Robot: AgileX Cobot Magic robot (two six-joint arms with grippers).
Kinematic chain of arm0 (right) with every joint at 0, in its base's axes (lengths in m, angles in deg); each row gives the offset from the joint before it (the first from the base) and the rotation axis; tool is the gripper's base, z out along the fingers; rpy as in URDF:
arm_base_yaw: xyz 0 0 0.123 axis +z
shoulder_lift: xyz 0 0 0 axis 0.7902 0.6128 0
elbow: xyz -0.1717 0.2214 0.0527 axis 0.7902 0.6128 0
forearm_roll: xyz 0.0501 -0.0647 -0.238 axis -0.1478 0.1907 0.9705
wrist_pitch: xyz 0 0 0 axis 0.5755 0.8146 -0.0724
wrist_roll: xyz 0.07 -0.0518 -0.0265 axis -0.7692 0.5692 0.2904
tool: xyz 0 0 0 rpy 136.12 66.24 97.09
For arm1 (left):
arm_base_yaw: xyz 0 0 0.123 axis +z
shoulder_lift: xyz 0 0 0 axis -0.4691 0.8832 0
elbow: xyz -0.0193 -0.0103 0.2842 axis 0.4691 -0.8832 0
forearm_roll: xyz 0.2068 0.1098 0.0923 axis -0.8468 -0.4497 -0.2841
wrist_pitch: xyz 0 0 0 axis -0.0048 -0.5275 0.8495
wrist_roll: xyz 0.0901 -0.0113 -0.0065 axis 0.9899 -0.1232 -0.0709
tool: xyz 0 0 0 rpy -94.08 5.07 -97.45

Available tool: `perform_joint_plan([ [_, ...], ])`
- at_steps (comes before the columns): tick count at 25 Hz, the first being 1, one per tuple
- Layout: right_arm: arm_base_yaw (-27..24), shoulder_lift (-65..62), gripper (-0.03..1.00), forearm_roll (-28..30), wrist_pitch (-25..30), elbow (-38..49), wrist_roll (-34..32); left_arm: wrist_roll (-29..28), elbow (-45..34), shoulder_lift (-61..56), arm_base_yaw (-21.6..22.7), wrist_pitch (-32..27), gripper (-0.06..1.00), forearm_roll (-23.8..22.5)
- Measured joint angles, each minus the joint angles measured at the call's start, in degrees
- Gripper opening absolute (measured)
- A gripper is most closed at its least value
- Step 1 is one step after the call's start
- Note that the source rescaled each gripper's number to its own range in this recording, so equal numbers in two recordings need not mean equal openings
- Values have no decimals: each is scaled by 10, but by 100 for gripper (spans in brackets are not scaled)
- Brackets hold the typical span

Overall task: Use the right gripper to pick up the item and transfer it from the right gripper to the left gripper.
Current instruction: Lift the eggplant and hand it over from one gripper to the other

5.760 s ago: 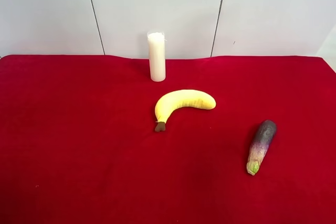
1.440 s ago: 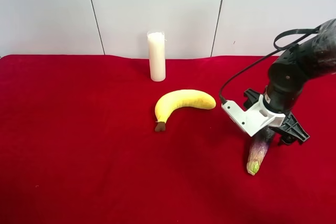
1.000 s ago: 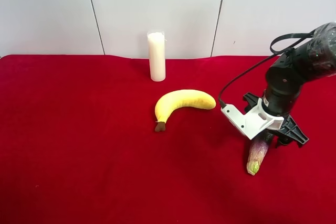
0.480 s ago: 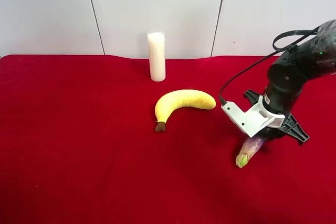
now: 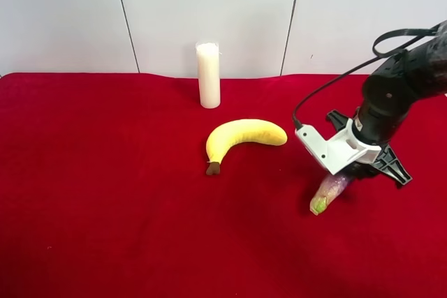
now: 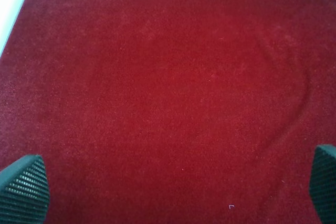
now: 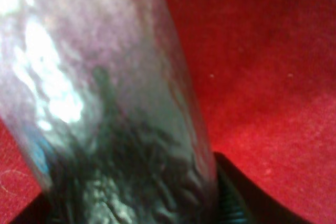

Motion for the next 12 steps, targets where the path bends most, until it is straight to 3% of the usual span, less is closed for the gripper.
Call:
perform_joint_plan([
  [12,10,-88,0,-182,-45,0,-22,0,0,0,0,0,100,0],
])
